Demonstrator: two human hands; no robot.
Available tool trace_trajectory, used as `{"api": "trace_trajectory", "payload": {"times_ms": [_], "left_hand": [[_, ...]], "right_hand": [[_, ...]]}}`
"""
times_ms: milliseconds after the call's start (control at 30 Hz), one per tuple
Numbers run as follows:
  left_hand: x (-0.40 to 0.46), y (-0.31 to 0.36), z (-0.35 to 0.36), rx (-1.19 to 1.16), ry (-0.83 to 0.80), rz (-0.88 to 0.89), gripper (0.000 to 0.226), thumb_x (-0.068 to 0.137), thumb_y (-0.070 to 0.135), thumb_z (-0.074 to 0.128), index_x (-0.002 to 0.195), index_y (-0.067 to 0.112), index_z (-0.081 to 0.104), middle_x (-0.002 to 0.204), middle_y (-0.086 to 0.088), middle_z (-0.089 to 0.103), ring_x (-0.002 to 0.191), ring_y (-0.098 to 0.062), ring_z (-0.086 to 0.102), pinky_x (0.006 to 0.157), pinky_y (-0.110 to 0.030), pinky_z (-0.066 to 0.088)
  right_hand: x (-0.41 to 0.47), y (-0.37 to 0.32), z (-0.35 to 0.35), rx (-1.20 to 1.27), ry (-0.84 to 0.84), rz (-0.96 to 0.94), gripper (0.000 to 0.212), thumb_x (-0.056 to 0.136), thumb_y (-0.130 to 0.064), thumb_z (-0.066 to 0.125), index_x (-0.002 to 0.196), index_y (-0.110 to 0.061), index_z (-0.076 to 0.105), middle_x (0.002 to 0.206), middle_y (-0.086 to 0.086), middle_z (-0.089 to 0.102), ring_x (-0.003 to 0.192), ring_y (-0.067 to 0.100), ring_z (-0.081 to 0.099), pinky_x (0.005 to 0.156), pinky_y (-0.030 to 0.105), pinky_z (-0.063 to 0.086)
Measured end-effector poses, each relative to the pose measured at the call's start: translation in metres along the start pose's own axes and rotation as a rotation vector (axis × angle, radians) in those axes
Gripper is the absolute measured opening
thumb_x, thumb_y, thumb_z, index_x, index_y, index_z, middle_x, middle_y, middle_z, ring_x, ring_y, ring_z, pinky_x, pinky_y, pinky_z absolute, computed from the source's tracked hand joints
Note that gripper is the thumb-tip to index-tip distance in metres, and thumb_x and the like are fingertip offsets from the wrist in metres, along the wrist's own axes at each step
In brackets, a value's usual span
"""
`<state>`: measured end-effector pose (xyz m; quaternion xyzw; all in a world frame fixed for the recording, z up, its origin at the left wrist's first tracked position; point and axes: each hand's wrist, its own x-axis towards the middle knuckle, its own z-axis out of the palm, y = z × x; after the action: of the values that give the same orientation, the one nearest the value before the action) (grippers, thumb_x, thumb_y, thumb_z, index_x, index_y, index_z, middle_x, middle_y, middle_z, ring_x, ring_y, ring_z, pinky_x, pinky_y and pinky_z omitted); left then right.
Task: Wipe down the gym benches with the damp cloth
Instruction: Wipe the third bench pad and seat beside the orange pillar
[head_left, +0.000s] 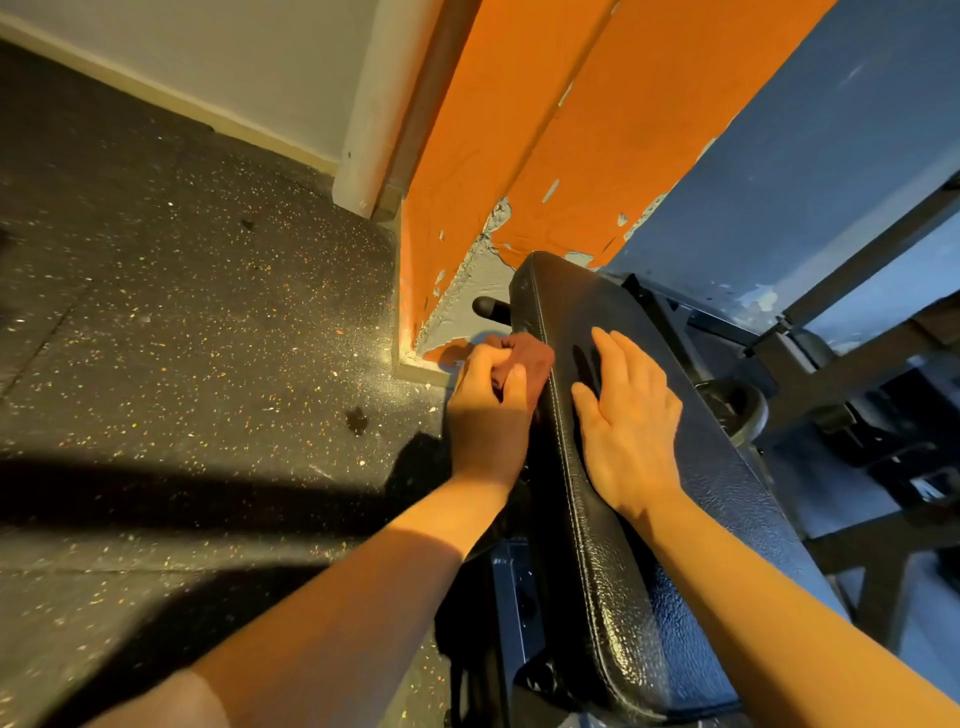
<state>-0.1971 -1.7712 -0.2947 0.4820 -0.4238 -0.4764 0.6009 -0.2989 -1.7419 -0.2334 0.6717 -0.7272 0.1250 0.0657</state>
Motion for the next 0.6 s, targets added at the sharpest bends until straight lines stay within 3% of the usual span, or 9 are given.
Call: {"api": "trace_trajectory", "payload": {"times_ms": [67, 200, 267, 333, 400, 500, 600], "left_hand": [[-0.014, -0.006, -0.009, 0.009, -0.003, -0.007, 0.013, 0.089, 0.014, 0.063, 0.086, 0.023, 0.055, 0.094, 0.000, 0.064, 0.090, -0.020, 0.059, 0.074, -0.027, 0.042], [-0.035, -0.006, -0.030, -0.022, -0.080, 0.027, 0.035, 0.080, 0.010, 0.074, 0.078, 0.034, 0.050, 0.086, 0.017, 0.058, 0.082, 0.000, 0.056, 0.073, -0.019, 0.045], [-0.028, -0.003, -0.031, -0.016, -0.127, 0.022, 0.029, 0.079, 0.014, 0.075, 0.079, 0.029, 0.051, 0.083, 0.008, 0.061, 0.079, -0.006, 0.059, 0.070, -0.021, 0.046], [-0.009, 0.000, -0.024, -0.056, -0.107, -0.029, 0.020, 0.076, 0.020, 0.074, 0.081, 0.022, 0.055, 0.083, -0.005, 0.065, 0.079, -0.021, 0.063, 0.071, -0.033, 0.052], [0.012, 0.003, -0.018, -0.080, -0.054, -0.086, 0.019, 0.070, 0.027, 0.071, 0.079, 0.022, 0.055, 0.081, -0.006, 0.064, 0.078, -0.025, 0.062, 0.075, -0.040, 0.053], [0.010, -0.001, -0.015, -0.059, -0.042, -0.076, 0.020, 0.075, 0.025, 0.073, 0.076, 0.025, 0.053, 0.073, 0.003, 0.060, 0.069, -0.012, 0.057, 0.067, -0.030, 0.048], [-0.016, -0.009, -0.032, 0.026, -0.152, 0.009, 0.022, 0.079, 0.020, 0.076, 0.079, 0.028, 0.056, 0.074, 0.010, 0.062, 0.066, 0.001, 0.056, 0.063, -0.017, 0.043]], "right_hand": [[0.002, 0.001, 0.001, -0.007, -0.122, 0.021, 0.053, 0.103, -0.035, 0.030, 0.153, -0.032, 0.014, 0.161, -0.007, 0.011, 0.148, 0.014, 0.004, 0.119, 0.044, 0.002], [0.008, 0.005, 0.003, -0.025, -0.300, 0.064, 0.051, 0.103, -0.043, 0.017, 0.153, -0.039, 0.003, 0.162, -0.009, -0.002, 0.148, 0.011, -0.007, 0.120, 0.045, -0.004], [0.010, 0.005, 0.003, -0.039, -0.324, 0.072, 0.052, 0.103, -0.044, 0.015, 0.153, -0.038, 0.000, 0.162, -0.009, -0.006, 0.148, 0.011, -0.010, 0.120, 0.045, -0.006], [0.011, 0.005, 0.003, -0.047, -0.344, 0.077, 0.052, 0.103, -0.045, 0.014, 0.152, -0.038, -0.001, 0.161, -0.009, -0.008, 0.148, 0.011, -0.011, 0.119, 0.046, -0.007], [0.013, 0.004, 0.003, -0.050, -0.353, 0.079, 0.052, 0.103, -0.046, 0.013, 0.152, -0.038, -0.002, 0.161, -0.008, -0.008, 0.148, 0.012, -0.011, 0.119, 0.046, -0.007], [0.014, 0.004, 0.003, -0.054, -0.362, 0.079, 0.052, 0.103, -0.045, 0.013, 0.152, -0.037, -0.002, 0.161, -0.007, -0.009, 0.148, 0.013, -0.011, 0.119, 0.047, -0.007], [0.014, 0.005, 0.003, -0.058, -0.370, 0.077, 0.052, 0.103, -0.044, 0.013, 0.152, -0.037, -0.003, 0.161, -0.007, -0.009, 0.148, 0.012, -0.012, 0.118, 0.047, -0.007]]}}
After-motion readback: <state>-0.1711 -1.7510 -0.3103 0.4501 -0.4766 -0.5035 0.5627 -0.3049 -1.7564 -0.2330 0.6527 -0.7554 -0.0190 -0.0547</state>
